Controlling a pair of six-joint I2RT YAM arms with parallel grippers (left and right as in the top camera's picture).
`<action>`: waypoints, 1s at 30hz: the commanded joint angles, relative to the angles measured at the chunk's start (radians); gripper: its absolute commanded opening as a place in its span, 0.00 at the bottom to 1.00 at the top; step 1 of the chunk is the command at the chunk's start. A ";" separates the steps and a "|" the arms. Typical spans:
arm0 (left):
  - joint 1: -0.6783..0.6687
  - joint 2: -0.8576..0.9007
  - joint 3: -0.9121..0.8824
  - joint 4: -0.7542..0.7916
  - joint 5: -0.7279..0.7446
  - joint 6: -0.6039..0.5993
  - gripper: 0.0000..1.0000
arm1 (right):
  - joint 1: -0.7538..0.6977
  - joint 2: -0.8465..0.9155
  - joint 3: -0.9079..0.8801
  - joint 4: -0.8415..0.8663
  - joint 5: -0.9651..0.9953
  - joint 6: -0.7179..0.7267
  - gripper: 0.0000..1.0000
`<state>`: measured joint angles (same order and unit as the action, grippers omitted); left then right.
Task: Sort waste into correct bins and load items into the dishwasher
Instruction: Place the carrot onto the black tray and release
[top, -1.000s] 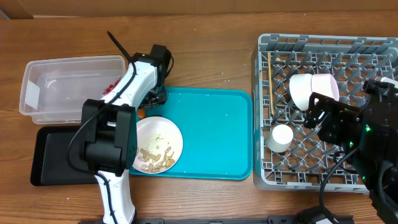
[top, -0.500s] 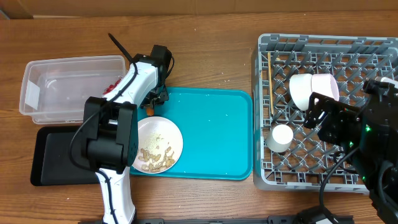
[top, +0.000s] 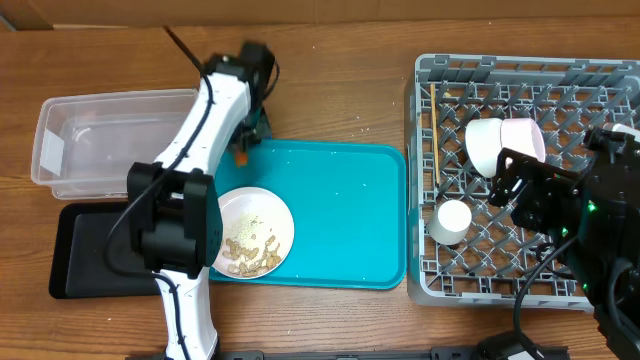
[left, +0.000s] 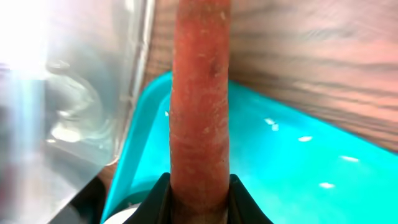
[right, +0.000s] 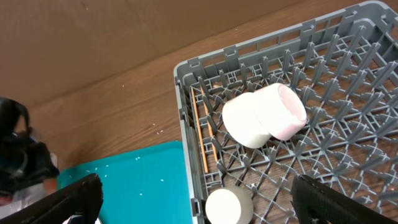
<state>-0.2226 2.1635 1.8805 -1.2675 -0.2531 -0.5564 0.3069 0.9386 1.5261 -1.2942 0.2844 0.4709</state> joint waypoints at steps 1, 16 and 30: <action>0.001 -0.048 0.114 -0.085 0.006 -0.036 0.16 | -0.006 -0.004 0.019 0.005 -0.002 0.002 1.00; 0.003 -0.354 0.164 -0.423 -0.238 -0.309 0.23 | -0.006 -0.004 0.019 0.005 -0.002 0.002 1.00; 0.228 -0.564 -0.418 -0.299 -0.210 -0.446 0.24 | -0.006 -0.004 0.019 0.005 -0.002 0.002 1.00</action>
<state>-0.0605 1.6157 1.6028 -1.6119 -0.4679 -0.9447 0.3073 0.9386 1.5261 -1.2938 0.2844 0.4706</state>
